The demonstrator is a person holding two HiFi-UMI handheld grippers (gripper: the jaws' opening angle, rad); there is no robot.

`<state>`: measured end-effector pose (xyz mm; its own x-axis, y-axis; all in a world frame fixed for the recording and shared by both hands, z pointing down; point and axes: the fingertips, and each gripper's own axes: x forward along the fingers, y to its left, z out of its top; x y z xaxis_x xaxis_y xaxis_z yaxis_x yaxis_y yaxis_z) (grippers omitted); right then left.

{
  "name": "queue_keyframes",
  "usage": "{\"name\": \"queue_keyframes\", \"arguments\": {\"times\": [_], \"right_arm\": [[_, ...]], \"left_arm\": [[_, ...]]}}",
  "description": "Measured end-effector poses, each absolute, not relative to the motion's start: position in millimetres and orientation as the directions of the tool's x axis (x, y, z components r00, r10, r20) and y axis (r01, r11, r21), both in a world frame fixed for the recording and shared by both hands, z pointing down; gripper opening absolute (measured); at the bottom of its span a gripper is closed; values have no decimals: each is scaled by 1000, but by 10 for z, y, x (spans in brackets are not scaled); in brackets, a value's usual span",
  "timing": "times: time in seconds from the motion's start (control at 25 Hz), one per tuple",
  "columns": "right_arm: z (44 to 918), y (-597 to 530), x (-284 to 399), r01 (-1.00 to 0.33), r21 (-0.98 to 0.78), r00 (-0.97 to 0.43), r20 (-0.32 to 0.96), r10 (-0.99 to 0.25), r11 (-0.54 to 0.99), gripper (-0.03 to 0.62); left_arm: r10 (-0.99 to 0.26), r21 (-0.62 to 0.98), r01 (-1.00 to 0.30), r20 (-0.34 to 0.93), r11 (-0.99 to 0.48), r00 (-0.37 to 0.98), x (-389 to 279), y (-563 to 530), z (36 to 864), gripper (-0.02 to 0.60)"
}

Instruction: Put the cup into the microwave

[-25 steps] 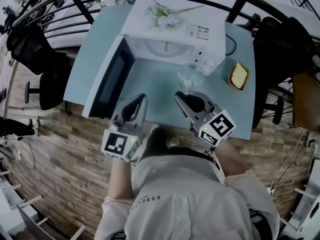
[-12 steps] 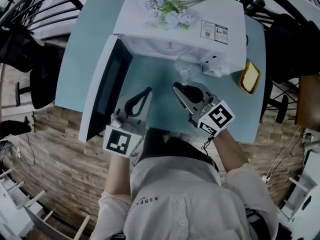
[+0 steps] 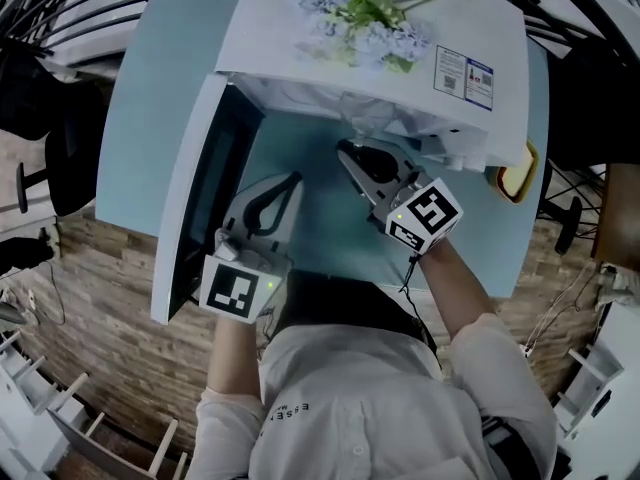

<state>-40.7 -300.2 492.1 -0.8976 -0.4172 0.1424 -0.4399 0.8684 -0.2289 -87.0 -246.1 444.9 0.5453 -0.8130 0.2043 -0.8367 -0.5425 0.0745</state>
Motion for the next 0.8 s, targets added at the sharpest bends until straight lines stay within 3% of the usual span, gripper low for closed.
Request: {"name": "queue_keyframes", "arguments": {"times": [0.6,0.8], "right_arm": [[5133,-3497,-588,-452,-215,-892,123,-436,866,35],[5243,-3571,-622,-454,-189,-888,167,-427,871,32]], "left_arm": [[-786,102,-816,222,-569,577,-906,-2699,4662,2],[-778,95,-809,229,-581,585,-881,-2702,4694,2]]}}
